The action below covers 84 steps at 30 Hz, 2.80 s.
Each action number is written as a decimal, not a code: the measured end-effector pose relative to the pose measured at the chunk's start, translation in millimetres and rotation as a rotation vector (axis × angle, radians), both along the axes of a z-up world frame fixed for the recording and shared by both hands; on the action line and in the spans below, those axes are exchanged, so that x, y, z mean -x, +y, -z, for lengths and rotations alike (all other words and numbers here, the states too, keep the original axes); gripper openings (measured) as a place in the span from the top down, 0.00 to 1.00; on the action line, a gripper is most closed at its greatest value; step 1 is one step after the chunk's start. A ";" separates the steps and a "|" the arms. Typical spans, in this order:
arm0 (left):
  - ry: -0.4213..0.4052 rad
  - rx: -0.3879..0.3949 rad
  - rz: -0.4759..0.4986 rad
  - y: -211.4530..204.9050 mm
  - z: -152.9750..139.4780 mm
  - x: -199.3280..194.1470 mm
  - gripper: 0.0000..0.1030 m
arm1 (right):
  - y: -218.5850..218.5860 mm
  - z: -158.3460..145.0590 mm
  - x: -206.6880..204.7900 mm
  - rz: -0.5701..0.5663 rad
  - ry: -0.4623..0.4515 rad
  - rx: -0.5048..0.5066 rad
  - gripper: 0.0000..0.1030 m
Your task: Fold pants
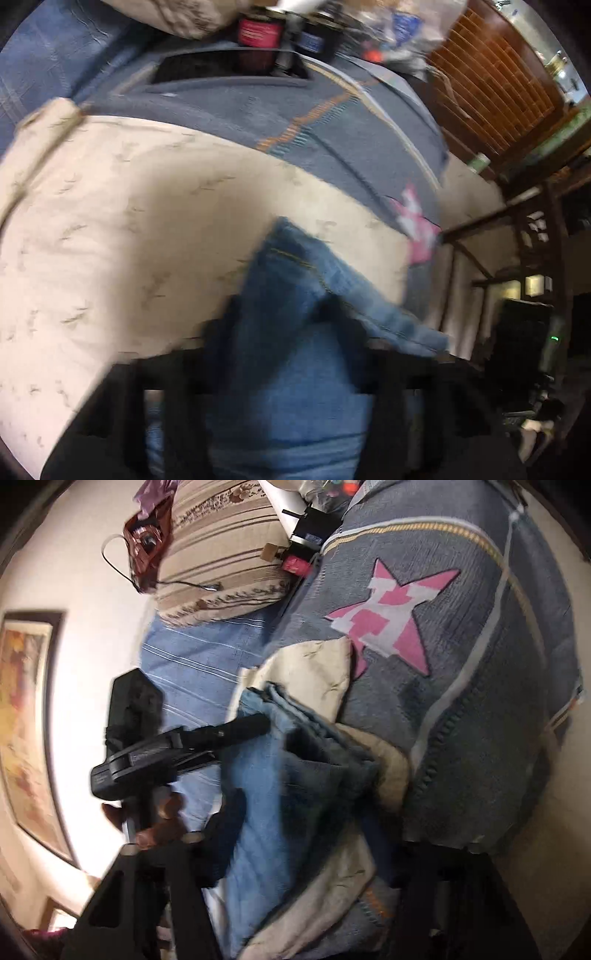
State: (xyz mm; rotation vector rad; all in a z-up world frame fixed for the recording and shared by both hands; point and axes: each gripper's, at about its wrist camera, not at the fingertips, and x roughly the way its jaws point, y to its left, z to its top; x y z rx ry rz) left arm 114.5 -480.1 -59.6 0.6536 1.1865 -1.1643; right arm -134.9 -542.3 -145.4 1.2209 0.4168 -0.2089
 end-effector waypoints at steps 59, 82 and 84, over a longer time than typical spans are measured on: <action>0.164 0.288 -0.860 319.0 -22.6 -48.5 0.87 | 141.9 -100.9 -229.7 -0.654 0.207 0.731 0.82; 0.365 0.213 -0.918 351.7 25.7 28.3 0.73 | 160.8 -83.9 -112.7 -0.694 0.188 0.637 0.80; 0.370 0.174 -0.937 354.6 44.7 24.3 0.74 | 170.1 -60.6 -121.0 -0.728 0.302 0.723 0.74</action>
